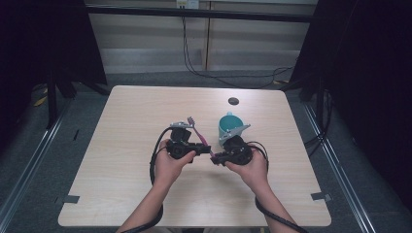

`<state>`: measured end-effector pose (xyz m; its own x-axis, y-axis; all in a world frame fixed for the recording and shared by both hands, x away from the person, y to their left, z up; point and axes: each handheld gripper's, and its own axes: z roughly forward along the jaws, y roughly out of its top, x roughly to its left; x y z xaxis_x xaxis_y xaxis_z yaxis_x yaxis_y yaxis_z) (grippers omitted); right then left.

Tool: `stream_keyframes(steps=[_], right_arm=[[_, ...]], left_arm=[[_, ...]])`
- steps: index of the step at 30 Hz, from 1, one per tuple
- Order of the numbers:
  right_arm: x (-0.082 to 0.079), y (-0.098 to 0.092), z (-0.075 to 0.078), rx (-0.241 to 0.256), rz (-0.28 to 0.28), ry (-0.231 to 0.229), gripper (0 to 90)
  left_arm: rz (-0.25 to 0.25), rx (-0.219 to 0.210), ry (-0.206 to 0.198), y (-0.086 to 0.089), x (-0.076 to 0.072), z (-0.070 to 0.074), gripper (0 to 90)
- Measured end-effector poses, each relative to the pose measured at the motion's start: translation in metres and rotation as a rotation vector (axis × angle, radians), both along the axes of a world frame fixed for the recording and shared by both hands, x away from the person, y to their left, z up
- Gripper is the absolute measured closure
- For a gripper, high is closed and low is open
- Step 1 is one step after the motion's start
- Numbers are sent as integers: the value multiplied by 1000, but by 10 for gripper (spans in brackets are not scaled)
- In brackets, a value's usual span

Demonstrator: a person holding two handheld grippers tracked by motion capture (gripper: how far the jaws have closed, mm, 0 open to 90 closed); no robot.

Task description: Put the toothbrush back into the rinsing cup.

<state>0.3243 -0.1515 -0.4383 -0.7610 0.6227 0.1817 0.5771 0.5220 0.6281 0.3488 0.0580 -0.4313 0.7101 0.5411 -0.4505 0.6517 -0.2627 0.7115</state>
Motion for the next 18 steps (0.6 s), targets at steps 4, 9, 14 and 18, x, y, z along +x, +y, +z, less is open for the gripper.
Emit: stream_keyframes(steps=[4, 9, 14, 18], right_arm=[[0, 0, -2, 6, 0, 3, 816], [0, 3, -3, 9, 0, 5, 816], [0, 4, -3, 23, 1, 8, 815], [-1, 6, -3, 22, 4, 8, 814]], left_arm=[[2, -5, 1, -1, 0, -1, 750], [9, -7, -3, -2, -1, -1, 746], [17, -15, -12, -2, 0, -1, 754], [21, -18, -15, -2, -1, 0, 770]])
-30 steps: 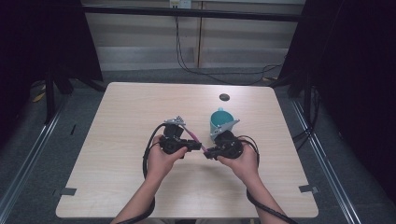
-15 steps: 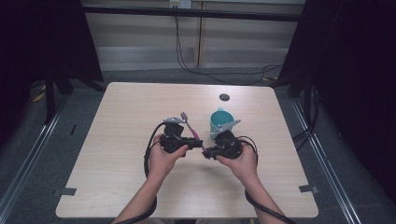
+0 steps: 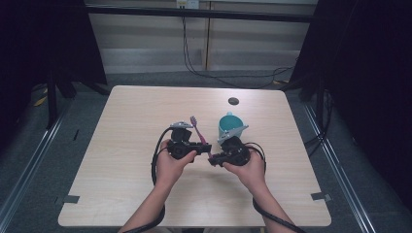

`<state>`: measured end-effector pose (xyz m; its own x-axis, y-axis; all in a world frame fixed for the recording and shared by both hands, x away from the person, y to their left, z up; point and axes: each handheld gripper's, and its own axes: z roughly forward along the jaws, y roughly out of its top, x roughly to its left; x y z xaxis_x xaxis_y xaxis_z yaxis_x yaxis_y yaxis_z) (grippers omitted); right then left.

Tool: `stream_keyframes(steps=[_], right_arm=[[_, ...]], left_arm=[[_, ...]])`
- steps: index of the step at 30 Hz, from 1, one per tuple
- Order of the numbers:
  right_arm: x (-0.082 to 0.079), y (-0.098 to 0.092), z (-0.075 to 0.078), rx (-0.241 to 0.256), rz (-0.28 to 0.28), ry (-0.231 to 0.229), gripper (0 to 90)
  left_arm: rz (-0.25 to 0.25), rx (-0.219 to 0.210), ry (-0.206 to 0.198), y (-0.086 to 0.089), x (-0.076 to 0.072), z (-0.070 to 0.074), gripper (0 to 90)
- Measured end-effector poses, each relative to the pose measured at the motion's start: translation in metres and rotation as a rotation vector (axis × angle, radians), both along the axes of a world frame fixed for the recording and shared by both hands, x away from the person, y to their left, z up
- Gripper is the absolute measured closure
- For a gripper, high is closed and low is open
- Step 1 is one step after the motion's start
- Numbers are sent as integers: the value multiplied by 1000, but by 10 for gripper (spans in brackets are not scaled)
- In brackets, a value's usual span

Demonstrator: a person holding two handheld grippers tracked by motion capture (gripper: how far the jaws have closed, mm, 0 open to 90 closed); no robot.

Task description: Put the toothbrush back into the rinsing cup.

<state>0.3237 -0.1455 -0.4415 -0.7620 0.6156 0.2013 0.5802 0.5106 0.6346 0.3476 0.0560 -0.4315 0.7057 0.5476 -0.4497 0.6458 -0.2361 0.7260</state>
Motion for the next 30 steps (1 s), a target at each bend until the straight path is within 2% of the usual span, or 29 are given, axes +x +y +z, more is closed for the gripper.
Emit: stream_keyframes(steps=[3, 11, 17, 28, 30], right_arm=[[0, 0, -1, 9, -5, 3, 813], [0, 1, -2, 35, -15, 9, 809], [-1, 3, -3, 58, -13, 13, 796], [-2, 7, -3, 62, -1, 8, 765], [-2, 6, -4, 74, -3, 10, 730]], left_arm=[[-6, -14, 5, 0, 0, 0, 794], [-24, -12, -7, -1, 0, 2, 817], [-26, -6, -21, -3, 0, 4, 823], [-30, 1, -20, -4, 2, 4, 827], [-28, 13, -22, -4, 1, 4, 827]])
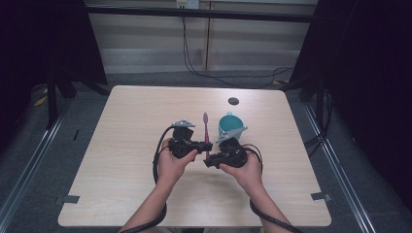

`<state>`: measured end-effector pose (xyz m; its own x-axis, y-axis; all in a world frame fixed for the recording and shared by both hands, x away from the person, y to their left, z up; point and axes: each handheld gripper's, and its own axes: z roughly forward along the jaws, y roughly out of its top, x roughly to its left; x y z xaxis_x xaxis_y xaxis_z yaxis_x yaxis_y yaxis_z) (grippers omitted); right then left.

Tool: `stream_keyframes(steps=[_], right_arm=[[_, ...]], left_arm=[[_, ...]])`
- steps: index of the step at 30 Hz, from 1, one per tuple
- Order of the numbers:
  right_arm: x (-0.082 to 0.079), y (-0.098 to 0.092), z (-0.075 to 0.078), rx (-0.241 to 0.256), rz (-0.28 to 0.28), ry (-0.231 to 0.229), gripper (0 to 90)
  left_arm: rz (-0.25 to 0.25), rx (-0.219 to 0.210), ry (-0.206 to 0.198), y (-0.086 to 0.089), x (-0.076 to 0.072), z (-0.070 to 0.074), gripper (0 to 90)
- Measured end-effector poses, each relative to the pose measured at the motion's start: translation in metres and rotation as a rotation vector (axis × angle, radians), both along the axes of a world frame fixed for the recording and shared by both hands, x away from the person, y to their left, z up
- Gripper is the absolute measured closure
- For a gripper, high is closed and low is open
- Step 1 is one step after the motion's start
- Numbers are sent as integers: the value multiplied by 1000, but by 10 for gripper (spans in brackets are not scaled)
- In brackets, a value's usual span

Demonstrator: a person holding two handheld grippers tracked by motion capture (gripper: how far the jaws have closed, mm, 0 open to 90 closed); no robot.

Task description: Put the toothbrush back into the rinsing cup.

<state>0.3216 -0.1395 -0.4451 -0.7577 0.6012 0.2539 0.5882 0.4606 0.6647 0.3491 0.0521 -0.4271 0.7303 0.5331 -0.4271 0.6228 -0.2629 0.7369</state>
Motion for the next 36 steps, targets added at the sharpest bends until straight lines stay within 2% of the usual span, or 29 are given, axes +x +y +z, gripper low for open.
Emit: stream_keyframes(steps=[2, 5, 7, 11, 17, 21, 27, 31, 36], right_arm=[[0, -1, 1, 6, -11, -8, 695], [0, -3, 2, -32, -10, -28, 643], [0, -6, 2, -25, -19, -22, 599], [0, -14, 6, -12, -31, -29, 573], [2, -24, 17, 24, -59, -49, 570], [4, -29, 27, 19, -66, -67, 573], [6, -35, 43, 46, -79, -92, 589], [7, -36, 52, 61, -87, -100, 599], [10, -33, 65, 53, -85, -119, 604]], left_arm=[[-2, 8, 5, 1, 0, 0, 828], [4, 23, 5, 4, 1, 0, 828], [4, 30, 2, 7, 1, 1, 828], [7, 48, -1, 10, 2, 2, 829], [4, 62, 6, 12, 1, 1, 828], [-1, 63, 7, 11, 1, 2, 829], [-7, 73, 6, 8, 1, 3, 829], [-7, 73, 8, 6, 1, 3, 829], [-9, 76, 12, 4, 1, 1, 829]])
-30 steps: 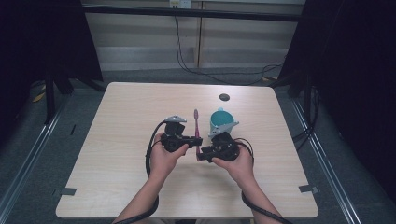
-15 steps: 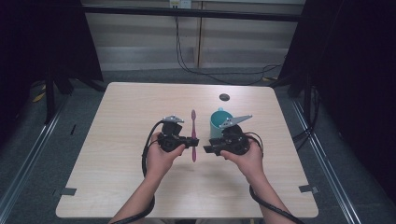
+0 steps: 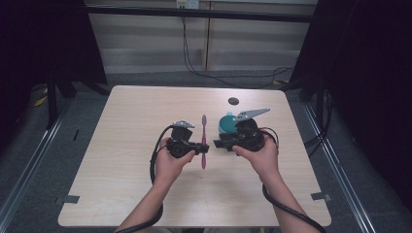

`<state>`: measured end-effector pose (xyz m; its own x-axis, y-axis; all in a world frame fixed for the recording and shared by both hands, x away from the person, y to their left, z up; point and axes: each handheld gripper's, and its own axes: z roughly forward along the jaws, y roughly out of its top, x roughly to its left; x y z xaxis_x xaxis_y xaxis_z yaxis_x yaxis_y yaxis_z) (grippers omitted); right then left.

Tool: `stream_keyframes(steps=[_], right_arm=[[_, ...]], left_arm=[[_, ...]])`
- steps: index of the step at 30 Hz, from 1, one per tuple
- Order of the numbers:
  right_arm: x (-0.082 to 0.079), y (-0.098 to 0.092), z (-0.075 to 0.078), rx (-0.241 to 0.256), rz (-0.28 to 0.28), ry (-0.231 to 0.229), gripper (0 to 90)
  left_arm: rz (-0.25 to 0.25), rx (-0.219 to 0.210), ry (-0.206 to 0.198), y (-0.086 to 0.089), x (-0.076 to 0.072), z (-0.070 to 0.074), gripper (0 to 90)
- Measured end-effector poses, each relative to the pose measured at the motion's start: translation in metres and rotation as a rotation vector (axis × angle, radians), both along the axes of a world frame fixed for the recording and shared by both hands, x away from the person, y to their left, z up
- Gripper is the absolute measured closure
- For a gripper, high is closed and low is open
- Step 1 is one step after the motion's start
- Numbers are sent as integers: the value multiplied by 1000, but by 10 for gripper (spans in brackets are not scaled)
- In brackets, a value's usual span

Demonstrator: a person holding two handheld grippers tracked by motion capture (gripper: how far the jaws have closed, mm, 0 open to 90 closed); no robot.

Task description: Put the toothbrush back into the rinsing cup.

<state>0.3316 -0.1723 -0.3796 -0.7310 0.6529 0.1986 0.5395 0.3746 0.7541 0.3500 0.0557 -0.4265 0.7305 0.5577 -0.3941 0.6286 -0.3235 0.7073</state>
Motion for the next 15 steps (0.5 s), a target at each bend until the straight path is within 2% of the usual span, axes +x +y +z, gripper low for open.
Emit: stream_keyframes(steps=[7, 15], right_arm=[[4, 3, 15, 26, -8, -12, 618], [7, 11, 19, 27, 4, -7, 654]], left_arm=[[-5, -2, -1, -3, 0, 1, 829], [-15, -11, -5, -7, -2, 1, 829]])
